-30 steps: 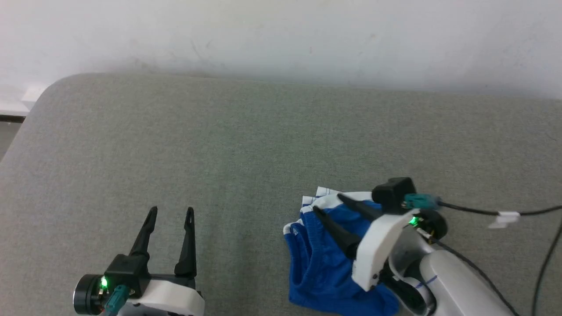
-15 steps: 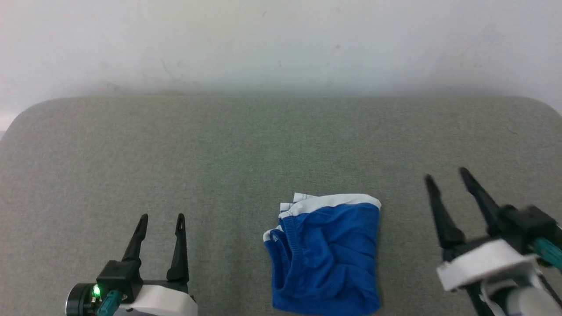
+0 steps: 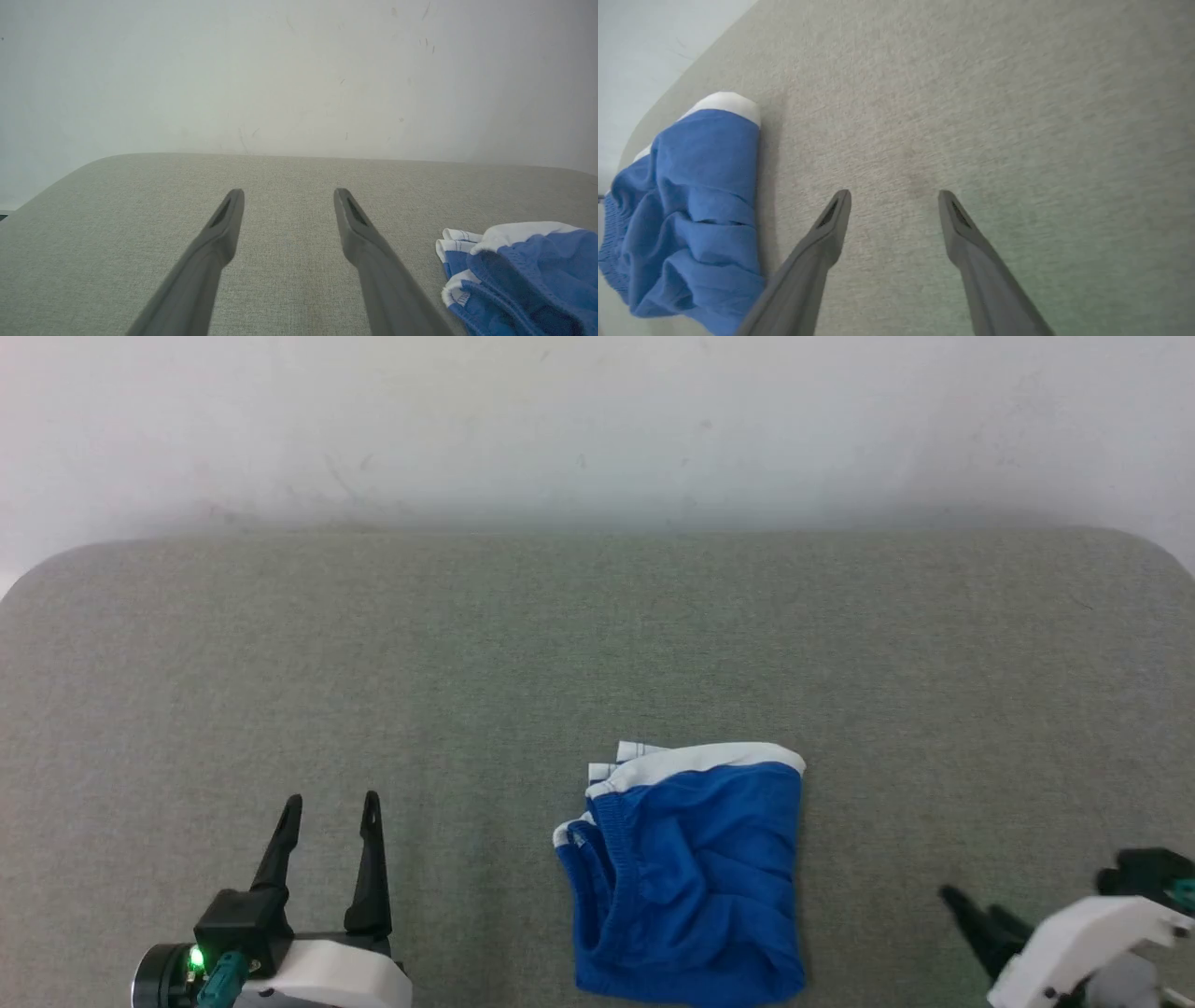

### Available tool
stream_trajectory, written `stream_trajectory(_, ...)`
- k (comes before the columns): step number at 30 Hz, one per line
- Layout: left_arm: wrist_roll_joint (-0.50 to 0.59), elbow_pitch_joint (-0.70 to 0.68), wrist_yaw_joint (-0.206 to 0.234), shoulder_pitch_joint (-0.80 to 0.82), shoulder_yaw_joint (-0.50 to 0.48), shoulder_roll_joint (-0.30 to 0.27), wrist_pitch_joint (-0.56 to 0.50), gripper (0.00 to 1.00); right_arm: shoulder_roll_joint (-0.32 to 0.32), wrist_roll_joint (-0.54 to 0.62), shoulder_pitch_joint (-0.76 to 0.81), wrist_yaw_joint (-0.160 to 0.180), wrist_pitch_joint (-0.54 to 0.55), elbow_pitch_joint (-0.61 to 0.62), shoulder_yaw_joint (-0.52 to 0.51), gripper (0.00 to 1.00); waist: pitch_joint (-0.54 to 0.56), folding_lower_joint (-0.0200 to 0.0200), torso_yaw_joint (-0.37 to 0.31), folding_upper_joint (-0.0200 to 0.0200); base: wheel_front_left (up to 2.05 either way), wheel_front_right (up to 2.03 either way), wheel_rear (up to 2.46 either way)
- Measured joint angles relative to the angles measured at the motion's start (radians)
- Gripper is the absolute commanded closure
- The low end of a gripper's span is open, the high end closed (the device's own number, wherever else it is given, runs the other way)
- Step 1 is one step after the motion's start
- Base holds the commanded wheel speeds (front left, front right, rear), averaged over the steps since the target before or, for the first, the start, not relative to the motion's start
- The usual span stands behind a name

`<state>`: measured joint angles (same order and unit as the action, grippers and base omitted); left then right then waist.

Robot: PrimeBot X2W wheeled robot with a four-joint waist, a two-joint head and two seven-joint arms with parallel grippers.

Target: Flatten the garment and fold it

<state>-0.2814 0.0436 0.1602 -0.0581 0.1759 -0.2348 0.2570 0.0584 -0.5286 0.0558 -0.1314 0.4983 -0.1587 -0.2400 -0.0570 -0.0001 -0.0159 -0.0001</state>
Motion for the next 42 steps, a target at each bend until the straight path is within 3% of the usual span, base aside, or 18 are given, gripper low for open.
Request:
stream_trajectory(3, 0.0, 0.006, 0.0, 0.004, 0.001, 0.003, 0.0, 0.0, -0.002, -0.118, -0.037, 0.0, 0.125, -0.038, 0.044, 0.0, -0.007, 0.0001, 0.015, 0.0, 0.0, 0.0, 0.0)
stream_trajectory(6, 0.0, 0.009, -0.002, 0.01, 0.002, 0.011, 0.0, 0.0, -0.003, -0.256, -0.076, 0.0, 0.166, -0.065, 0.115, 0.0, -0.017, 0.0001, 0.03, 0.0, 0.0, 0.0, 0.0)
stream_trajectory(9, 0.0, 0.014, -0.01, 0.026, 0.001, 0.015, 0.0, 0.0, -0.006, -0.316, -0.12, 0.0, 0.161, -0.096, 0.182, 0.0, -0.028, 0.0001, 0.046, 0.0, 0.0, 0.0, 0.0)
stream_trajectory(14, 0.002, 0.026, -0.02, 0.03, 0.0, 0.026, 0.0, 0.0, -0.007, -0.319, -0.18, -0.001, 0.162, -0.2, 0.28, 0.0, -0.042, 0.0001, 0.07, 0.0001, 0.0, 0.0, 0.0)
stream_trajectory(15, 0.002, 0.028, -0.02, 0.031, 0.0, 0.028, 0.0, 0.0, -0.006, -0.297, -0.193, -0.002, 0.167, -0.22, 0.29, 0.04, -0.043, 0.0, 0.075, 0.0001, 0.0, 0.0, 0.0)
stream_trajectory(16, 0.004, 0.03, -0.022, 0.035, 0.0, 0.029, 0.0, 0.0, -0.005, -0.284, -0.206, -0.002, 0.175, -0.237, 0.299, 0.56, -0.044, 0.0, 0.079, 0.0001, 0.0, 0.0, 0.0)
stream_trajectory(17, 0.007, 0.031, -0.027, 0.04, -0.001, 0.031, 0.0, 0.0, -0.003, -0.279, -0.218, -0.002, 0.179, -0.25, 0.306, 0.95, -0.045, 0.0, 0.083, 0.0001, 0.0, 0.0, 0.0)
stream_trajectory(18, 0.009, 0.032, -0.028, 0.042, -0.002, 0.033, 0.0, 0.0, -0.002, -0.274, -0.228, -0.002, 0.179, -0.262, 0.311, 1.0, -0.045, 0.0, 0.087, 0.0001, 0.0, 0.0, 0.0)
stream_trajectory(23, 0.01, 0.034, -0.028, 0.04, -0.017, 0.039, 0.0, 0.0, -0.002, -0.22, -0.244, -0.001, 0.184, -0.277, 0.347, 1.0, -0.036, 0.0001, 0.083, 0.0001, 0.0, 0.0, 0.0)
stream_trajectory(28, 0.015, 0.035, -0.028, 0.034, -0.029, 0.042, 0.0, 0.0, 0.009, -0.128, -0.24, 0.0, 0.139, -0.18, 0.396, 1.0, -0.02, 0.0001, 0.065, 0.0001, 0.0, 0.0, 0.0)
stream_trajectory(36, 0.028, 0.013, -0.028, 0.013, -0.045, 0.054, 0.0, 0.0, 0.204, 0.156, -0.21, 0.0, 0.124, 0.029, 0.485, 1.0, -0.015, 0.0001, -0.006, 0.0001, 0.0, 0.0, 0.0)
stream_trajectory(42, 0.049, -0.019, -0.035, 0.021, -0.048, 0.054, 0.0, 0.0, 0.335, 0.189, -0.209, 0.0, 0.176, 0.067, 0.513, 1.0, -0.043, 0.0, -0.087, 0.0001, 0.0, 0.0, 0.0)
